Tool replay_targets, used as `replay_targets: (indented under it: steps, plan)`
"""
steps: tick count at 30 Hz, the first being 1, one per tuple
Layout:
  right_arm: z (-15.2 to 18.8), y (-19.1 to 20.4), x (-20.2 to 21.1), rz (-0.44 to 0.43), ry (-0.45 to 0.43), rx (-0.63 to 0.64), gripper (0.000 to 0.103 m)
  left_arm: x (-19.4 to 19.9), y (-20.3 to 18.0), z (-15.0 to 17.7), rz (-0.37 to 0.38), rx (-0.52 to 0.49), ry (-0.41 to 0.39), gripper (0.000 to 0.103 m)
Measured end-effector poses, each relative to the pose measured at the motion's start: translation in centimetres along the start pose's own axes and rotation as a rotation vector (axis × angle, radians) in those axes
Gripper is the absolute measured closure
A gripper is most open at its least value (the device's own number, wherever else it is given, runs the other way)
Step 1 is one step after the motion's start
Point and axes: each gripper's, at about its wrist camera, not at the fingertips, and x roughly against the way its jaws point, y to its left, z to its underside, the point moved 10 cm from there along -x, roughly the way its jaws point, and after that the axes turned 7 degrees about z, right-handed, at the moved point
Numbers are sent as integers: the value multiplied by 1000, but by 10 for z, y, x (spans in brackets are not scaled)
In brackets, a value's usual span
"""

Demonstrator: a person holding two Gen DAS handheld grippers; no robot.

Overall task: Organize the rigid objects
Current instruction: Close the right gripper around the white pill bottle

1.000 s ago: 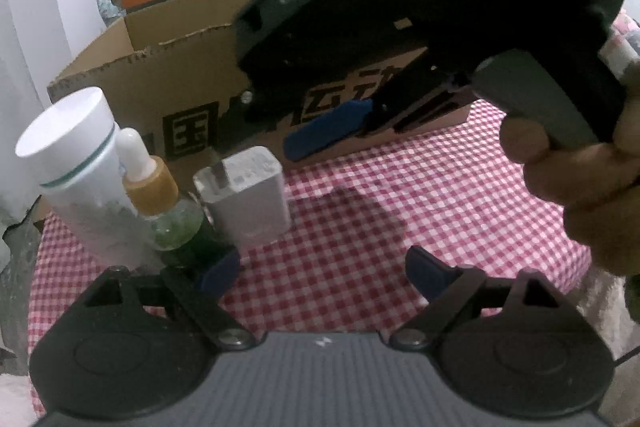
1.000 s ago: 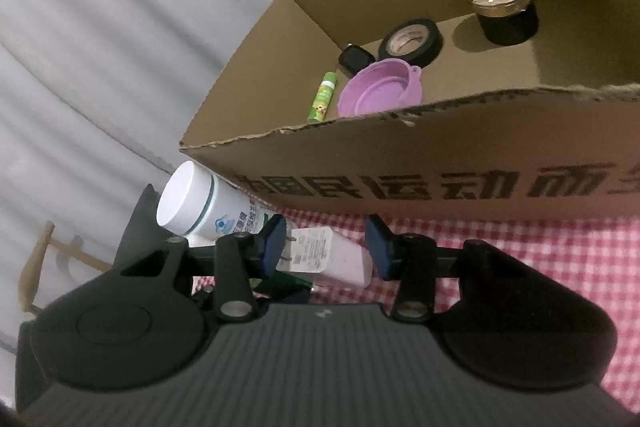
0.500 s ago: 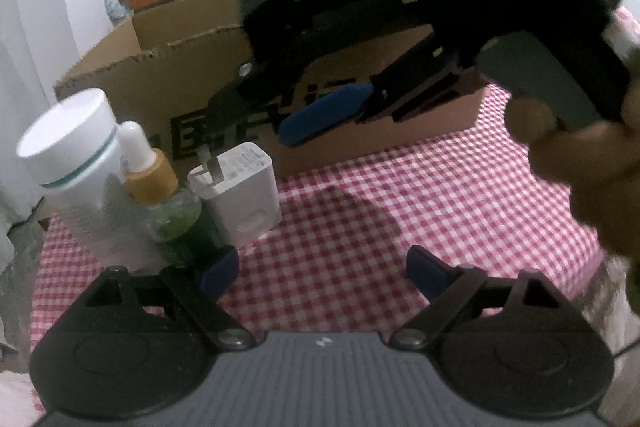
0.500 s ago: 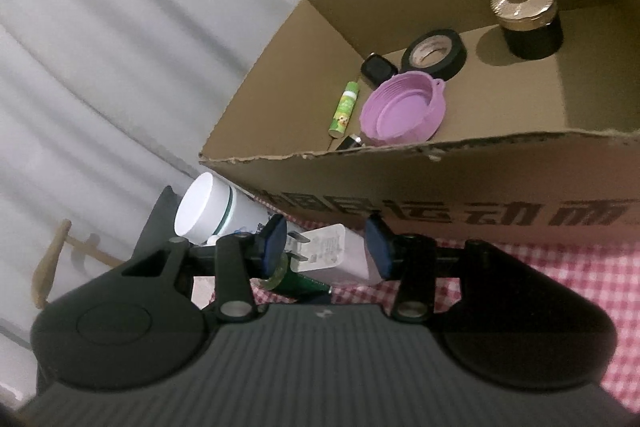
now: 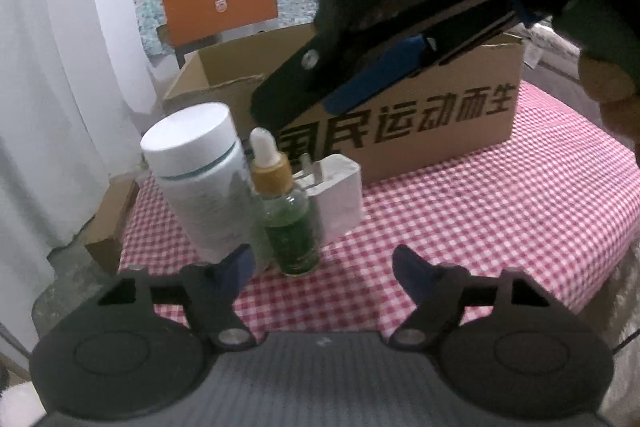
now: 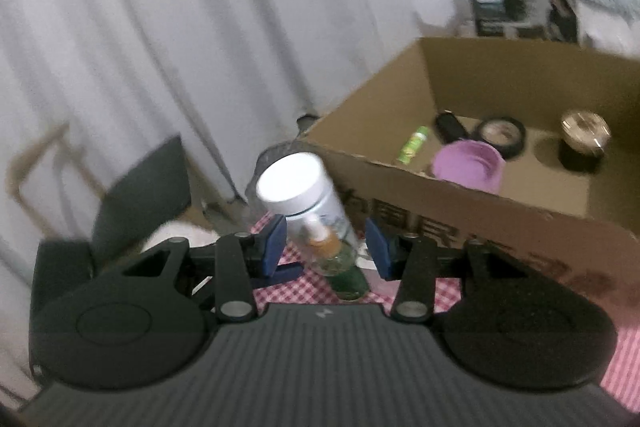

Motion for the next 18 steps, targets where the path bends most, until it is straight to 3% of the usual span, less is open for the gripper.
replay_targets:
  steps: [6,12,15,18]
  plan:
    - [-1,16,-25,38,35,140,67,-7,10,8,16,25,-7,46]
    - [-3,10,-33,52,65,129,69,-4,15,14,36,28,10,48]
    - [-10,11,-26,45,56,123,65,10,27,15,25,32,2,45]
    - [-20,17,-21,26,37,99,53,26,44,12,3,50,-21,42]
